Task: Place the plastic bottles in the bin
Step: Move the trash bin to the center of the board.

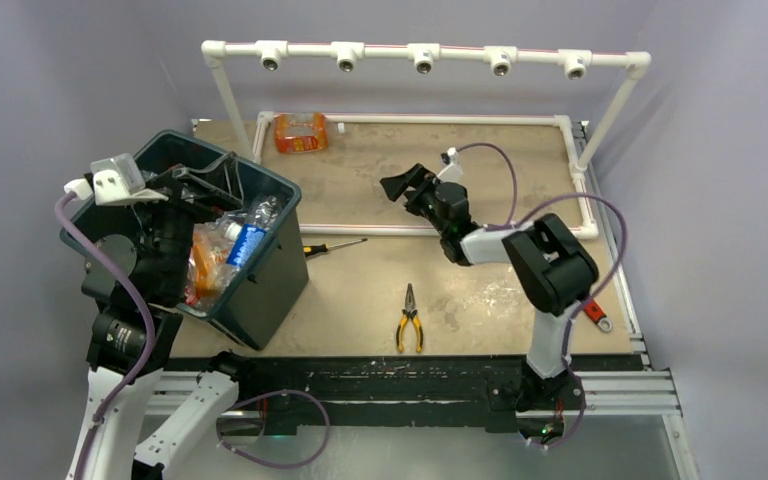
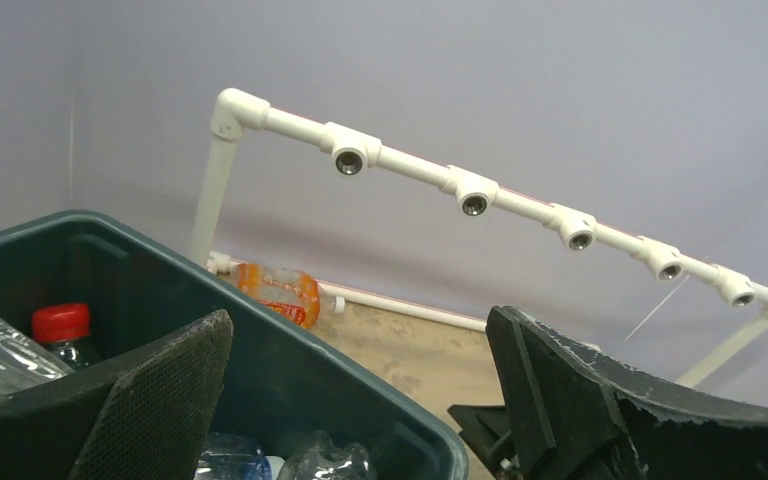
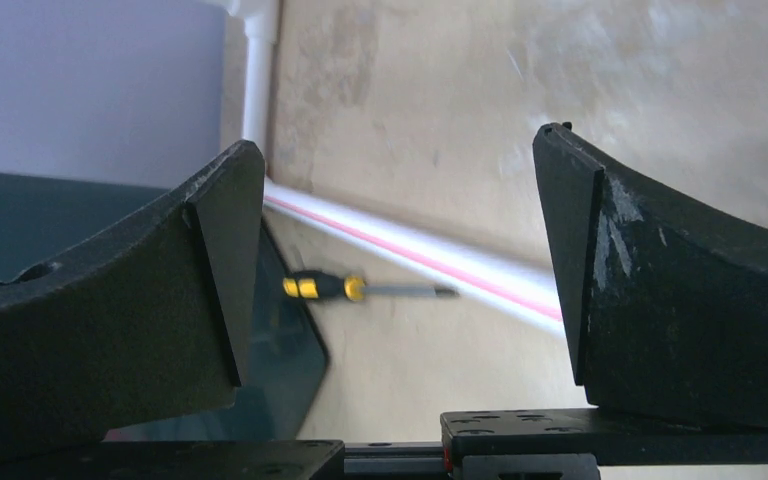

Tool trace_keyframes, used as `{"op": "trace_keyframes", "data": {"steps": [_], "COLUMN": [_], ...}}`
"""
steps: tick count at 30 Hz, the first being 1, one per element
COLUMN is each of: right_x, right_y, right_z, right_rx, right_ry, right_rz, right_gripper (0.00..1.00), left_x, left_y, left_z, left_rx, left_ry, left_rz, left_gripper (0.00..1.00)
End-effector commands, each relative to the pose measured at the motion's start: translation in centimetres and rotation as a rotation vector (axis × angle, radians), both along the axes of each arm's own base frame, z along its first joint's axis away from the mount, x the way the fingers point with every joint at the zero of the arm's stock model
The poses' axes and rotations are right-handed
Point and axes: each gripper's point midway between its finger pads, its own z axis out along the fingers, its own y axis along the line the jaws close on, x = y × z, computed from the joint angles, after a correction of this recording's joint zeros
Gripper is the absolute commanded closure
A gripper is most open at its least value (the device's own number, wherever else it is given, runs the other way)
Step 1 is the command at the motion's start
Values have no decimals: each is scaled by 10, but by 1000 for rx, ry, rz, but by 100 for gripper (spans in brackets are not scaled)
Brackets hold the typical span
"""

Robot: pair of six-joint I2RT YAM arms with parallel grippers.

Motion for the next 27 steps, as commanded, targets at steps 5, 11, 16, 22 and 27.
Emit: {"op": "trace_keyframes", "data": {"steps": [5,11,16,22,27], "right_x": [91,153,189,213,214], "right_y": [51,88,109,128,141], "right_z": [17,-3,-13,-27,-39], "right_rx": [264,357,440,521,552], "right_ry": [-106,-76,-53,-8,12], "right_rz": [29,37,26,-22,-61], "right_gripper": [3,1,1,2,4], "left_x": [-6,3,2,-6,-12], "left_y": [29,34,35,36,35], "left_z": [-1,-15,-12,0,7], "left_rx": [-27,-40,-54,-57,-67], "left_ry": [-70,-39,-62,-97,-125], "left_rz": [143,191,192,185,171], "left_gripper": [1,1,2,2,2]}}
